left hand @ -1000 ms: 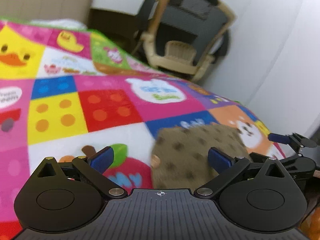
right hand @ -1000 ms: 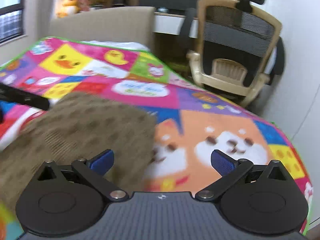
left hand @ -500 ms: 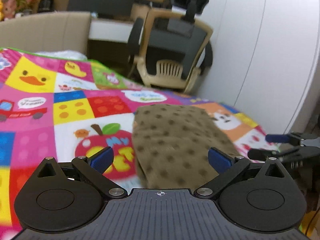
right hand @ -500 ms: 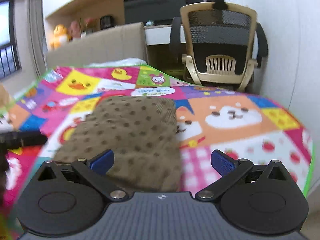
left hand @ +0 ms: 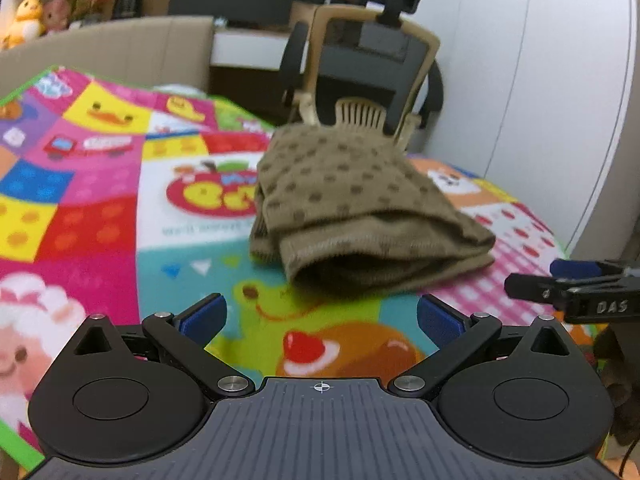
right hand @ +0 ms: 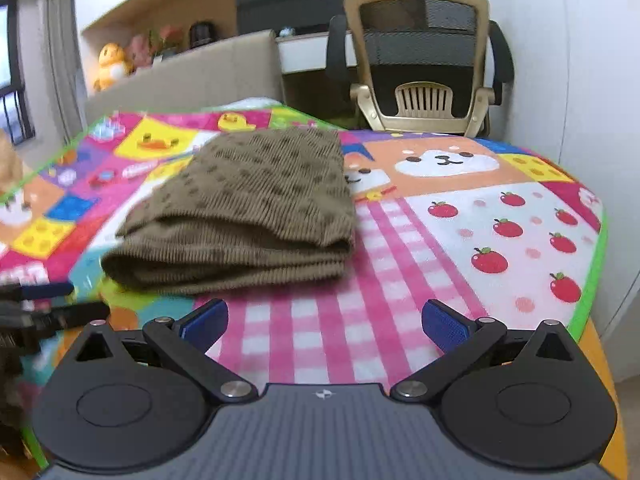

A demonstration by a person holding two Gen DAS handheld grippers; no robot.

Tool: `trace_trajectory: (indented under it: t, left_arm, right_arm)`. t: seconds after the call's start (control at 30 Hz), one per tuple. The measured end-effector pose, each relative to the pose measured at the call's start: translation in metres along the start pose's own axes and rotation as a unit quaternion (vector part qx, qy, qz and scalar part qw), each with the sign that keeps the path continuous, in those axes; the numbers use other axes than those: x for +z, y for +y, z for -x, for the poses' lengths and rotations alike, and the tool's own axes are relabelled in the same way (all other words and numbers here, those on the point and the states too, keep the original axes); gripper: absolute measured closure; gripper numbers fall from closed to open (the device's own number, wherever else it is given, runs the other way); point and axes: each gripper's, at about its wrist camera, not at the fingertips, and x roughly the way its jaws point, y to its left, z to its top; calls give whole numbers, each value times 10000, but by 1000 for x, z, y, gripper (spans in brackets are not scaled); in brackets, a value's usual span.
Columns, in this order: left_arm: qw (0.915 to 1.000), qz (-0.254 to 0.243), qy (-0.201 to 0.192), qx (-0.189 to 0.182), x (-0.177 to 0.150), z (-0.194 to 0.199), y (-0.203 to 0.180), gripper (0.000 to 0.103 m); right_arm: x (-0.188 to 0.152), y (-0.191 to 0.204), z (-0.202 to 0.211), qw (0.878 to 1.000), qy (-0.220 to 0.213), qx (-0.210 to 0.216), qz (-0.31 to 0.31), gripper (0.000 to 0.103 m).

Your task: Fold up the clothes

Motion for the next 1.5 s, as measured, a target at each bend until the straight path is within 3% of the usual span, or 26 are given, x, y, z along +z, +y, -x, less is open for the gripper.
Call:
trace_trajectory:
  t: [0.17,0.33,0.9,1.5]
  left_arm:
    - [9997,-33,190,153,-10,-5,-4,0]
    - [9998,-50,125,150,-11,-4,-5,0]
    - [9994,-294,-116,149,-13,1,-12,0]
    - [9997,-213,-65,141,-13,0,-9,0]
  right_arm:
    - [-2,4,-2,9997,115,139,158,0]
    - [-4,17,-3,9986,262,67,461,0]
    - [-7,19,6,9985,64,31,539,0]
    - [-9,23,8,9980,28,1,634,0]
